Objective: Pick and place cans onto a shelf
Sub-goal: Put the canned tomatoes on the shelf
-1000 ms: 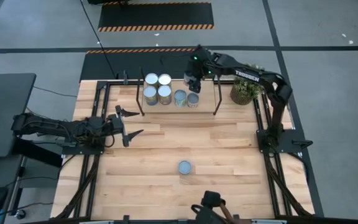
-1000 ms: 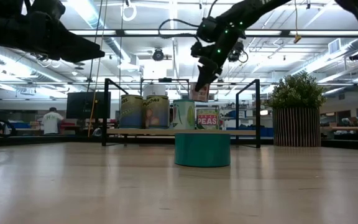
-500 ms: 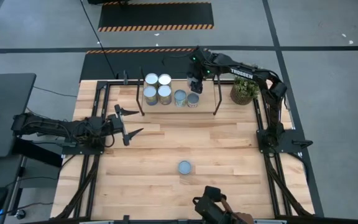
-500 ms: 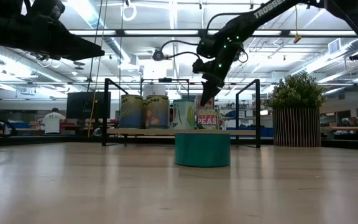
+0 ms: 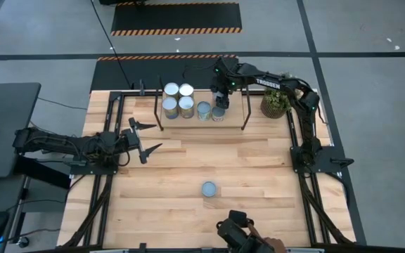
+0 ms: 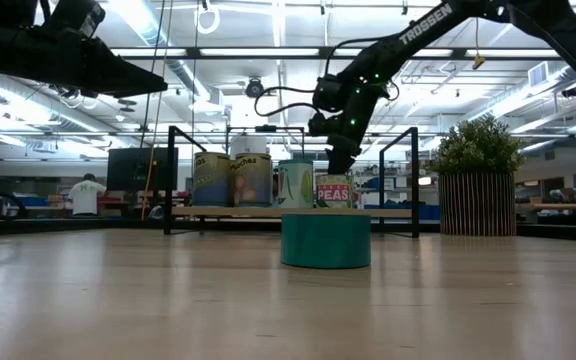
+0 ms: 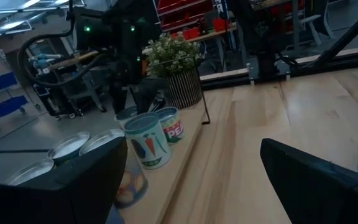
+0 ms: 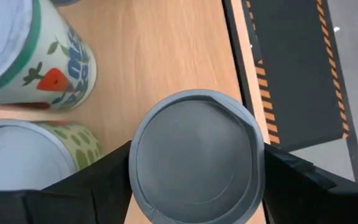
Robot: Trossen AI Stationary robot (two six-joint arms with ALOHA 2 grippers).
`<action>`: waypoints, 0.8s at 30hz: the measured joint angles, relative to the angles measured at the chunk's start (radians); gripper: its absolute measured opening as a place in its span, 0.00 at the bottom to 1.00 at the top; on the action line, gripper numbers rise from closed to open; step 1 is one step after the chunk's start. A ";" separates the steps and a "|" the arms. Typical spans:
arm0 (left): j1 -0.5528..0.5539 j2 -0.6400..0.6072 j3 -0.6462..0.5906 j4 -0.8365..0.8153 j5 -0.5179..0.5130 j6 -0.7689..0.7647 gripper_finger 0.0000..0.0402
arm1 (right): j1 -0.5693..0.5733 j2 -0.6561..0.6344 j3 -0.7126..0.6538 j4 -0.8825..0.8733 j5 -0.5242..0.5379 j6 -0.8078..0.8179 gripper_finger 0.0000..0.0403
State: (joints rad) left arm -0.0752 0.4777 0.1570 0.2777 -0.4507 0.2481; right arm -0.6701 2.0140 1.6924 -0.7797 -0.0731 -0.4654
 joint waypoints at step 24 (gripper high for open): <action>0.000 0.000 0.000 0.001 -0.001 0.003 0.93 | 0.003 -0.001 0.000 -0.052 -0.034 -0.010 0.79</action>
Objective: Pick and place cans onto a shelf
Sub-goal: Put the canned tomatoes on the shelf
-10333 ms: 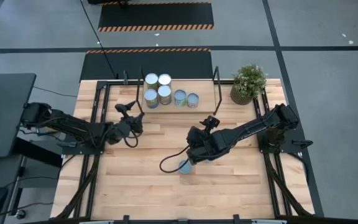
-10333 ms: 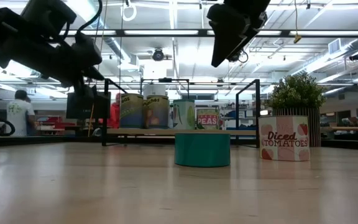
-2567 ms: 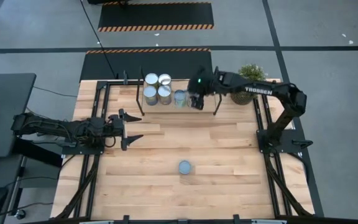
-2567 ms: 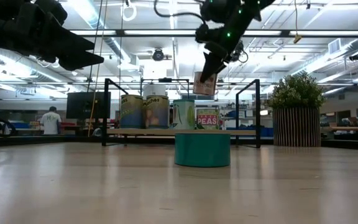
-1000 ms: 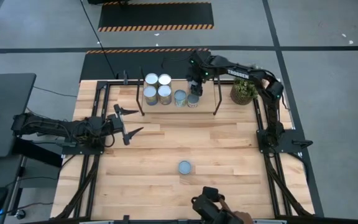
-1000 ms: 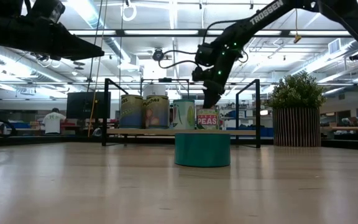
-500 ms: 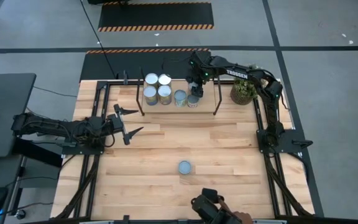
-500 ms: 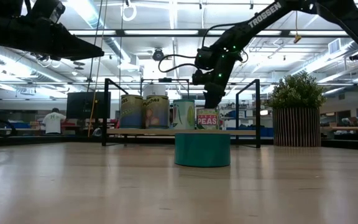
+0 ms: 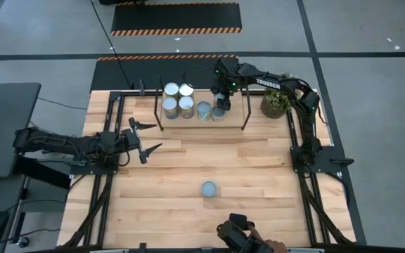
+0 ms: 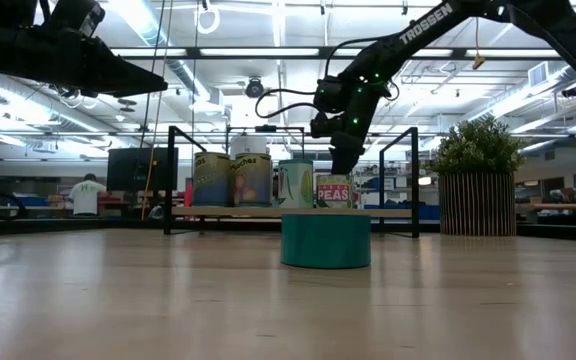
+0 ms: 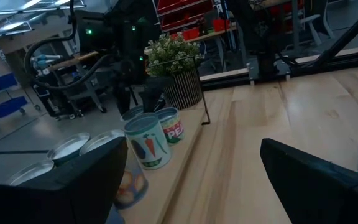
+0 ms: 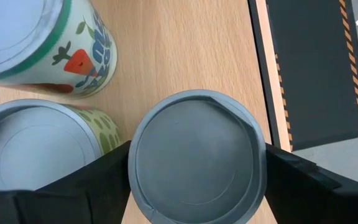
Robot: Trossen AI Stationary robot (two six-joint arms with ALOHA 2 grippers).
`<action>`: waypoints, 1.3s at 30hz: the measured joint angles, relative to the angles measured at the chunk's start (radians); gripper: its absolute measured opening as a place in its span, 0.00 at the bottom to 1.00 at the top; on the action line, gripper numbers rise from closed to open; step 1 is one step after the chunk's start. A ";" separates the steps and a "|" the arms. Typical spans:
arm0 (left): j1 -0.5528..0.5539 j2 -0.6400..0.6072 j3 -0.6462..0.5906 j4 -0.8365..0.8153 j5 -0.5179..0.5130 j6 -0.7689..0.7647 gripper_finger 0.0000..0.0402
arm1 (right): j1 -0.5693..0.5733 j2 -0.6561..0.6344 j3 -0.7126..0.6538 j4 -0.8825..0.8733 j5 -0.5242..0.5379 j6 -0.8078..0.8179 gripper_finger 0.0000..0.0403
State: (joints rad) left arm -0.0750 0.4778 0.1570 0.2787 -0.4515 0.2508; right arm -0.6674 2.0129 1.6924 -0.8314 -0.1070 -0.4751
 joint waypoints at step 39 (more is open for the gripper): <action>0.000 0.000 0.000 0.015 0.000 0.056 0.93 | 0.016 -0.009 0.184 -0.180 0.266 0.025 0.95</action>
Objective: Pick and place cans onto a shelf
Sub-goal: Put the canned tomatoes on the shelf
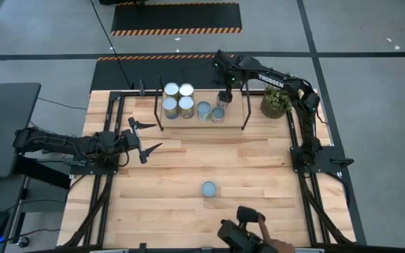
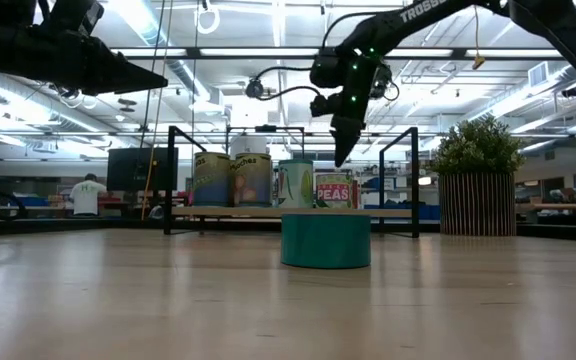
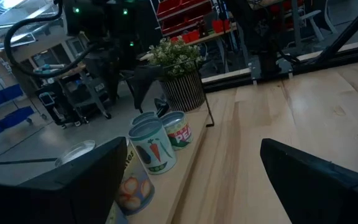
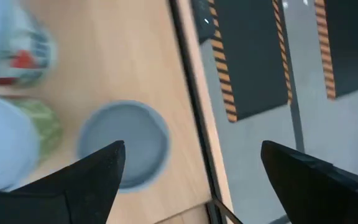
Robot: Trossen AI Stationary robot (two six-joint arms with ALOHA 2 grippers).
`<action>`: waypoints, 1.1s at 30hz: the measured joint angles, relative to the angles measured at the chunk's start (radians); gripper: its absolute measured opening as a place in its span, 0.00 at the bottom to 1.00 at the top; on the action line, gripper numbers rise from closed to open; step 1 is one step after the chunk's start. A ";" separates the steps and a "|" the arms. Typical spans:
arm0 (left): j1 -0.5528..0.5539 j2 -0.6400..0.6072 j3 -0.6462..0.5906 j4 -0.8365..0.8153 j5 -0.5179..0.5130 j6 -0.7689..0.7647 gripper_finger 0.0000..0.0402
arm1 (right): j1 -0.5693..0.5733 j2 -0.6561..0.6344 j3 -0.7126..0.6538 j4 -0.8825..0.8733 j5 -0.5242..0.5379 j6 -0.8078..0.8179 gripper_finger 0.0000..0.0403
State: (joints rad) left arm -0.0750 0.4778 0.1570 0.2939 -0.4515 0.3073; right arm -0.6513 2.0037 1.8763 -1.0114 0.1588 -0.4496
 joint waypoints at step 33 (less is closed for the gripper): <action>0.000 0.000 0.000 0.012 0.000 0.003 0.93 | 0.025 0.011 -0.038 -0.029 0.267 0.300 0.93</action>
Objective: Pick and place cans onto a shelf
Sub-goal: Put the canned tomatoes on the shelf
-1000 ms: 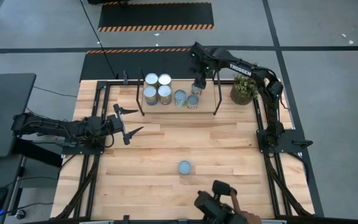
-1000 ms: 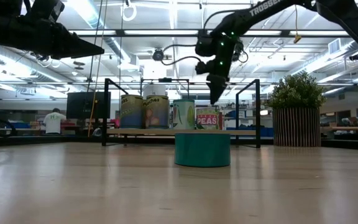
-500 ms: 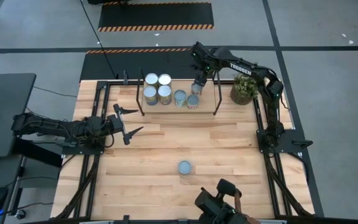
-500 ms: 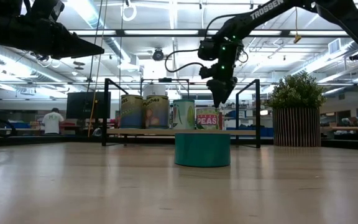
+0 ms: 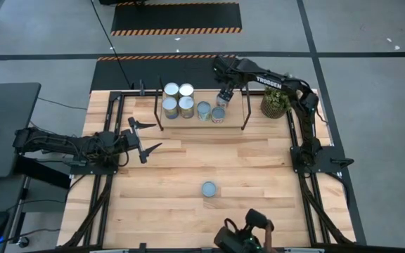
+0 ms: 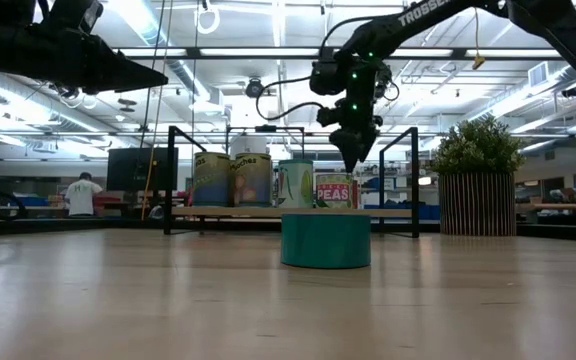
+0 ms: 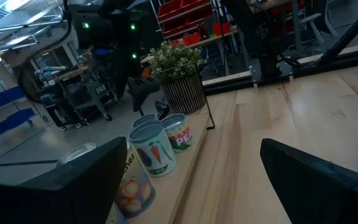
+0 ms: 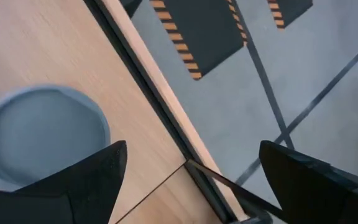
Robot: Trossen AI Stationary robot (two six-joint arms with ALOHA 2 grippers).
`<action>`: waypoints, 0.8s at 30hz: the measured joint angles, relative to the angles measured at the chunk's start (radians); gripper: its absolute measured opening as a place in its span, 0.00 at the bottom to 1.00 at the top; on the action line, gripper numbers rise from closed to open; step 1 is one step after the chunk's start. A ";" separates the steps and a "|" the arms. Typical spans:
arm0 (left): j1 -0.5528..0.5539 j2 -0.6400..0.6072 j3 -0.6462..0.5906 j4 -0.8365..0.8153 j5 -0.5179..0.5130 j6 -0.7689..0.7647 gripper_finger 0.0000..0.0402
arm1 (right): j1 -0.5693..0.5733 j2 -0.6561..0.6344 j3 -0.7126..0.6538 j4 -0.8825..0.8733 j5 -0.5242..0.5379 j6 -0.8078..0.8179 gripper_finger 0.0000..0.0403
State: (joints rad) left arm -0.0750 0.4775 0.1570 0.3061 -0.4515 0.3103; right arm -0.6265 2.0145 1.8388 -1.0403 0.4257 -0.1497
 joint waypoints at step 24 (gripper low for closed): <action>0.000 0.000 0.000 -0.004 0.000 -0.001 0.93 | 0.036 0.009 -0.062 0.108 0.019 -0.156 0.93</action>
State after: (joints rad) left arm -0.0753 0.4777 0.1570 0.3023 -0.4515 0.3096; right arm -0.5908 2.0235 1.7771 -0.9328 0.4450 -0.3055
